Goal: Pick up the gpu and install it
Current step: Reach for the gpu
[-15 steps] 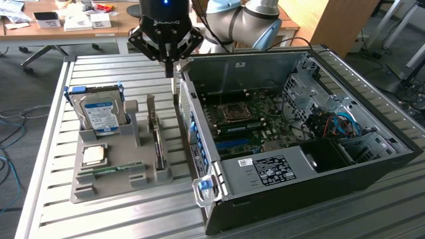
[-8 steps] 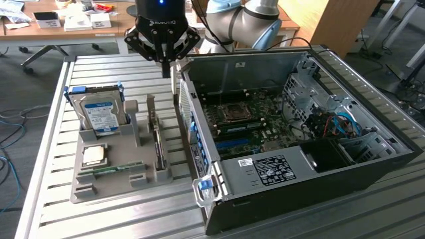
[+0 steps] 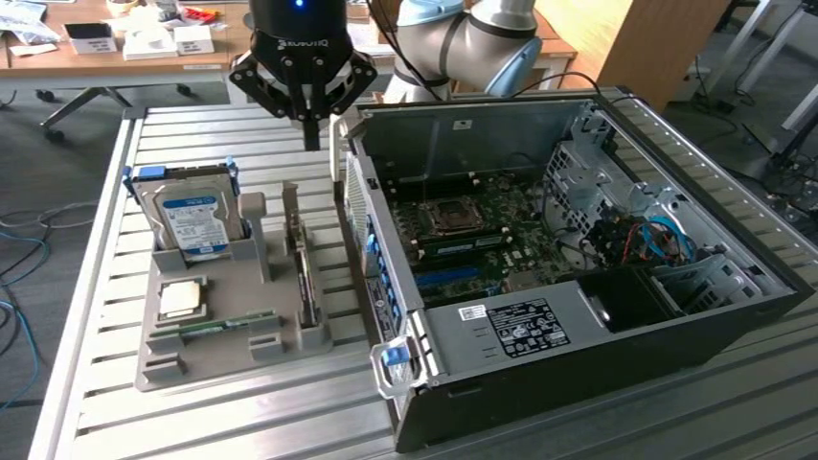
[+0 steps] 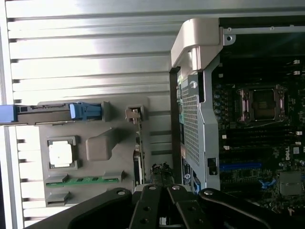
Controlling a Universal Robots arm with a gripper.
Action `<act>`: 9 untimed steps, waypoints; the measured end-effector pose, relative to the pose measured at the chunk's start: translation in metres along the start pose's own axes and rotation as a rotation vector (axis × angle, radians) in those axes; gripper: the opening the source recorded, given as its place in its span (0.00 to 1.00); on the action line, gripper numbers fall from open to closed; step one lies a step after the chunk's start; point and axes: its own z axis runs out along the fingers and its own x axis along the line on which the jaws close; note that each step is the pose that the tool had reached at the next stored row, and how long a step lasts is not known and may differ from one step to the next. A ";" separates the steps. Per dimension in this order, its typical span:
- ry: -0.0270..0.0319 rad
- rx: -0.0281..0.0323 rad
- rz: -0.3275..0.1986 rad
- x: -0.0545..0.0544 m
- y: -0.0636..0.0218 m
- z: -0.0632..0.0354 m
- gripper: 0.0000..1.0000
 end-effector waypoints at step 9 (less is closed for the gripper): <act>0.0000 0.0000 0.000 0.002 -0.0002 -0.0001 0.11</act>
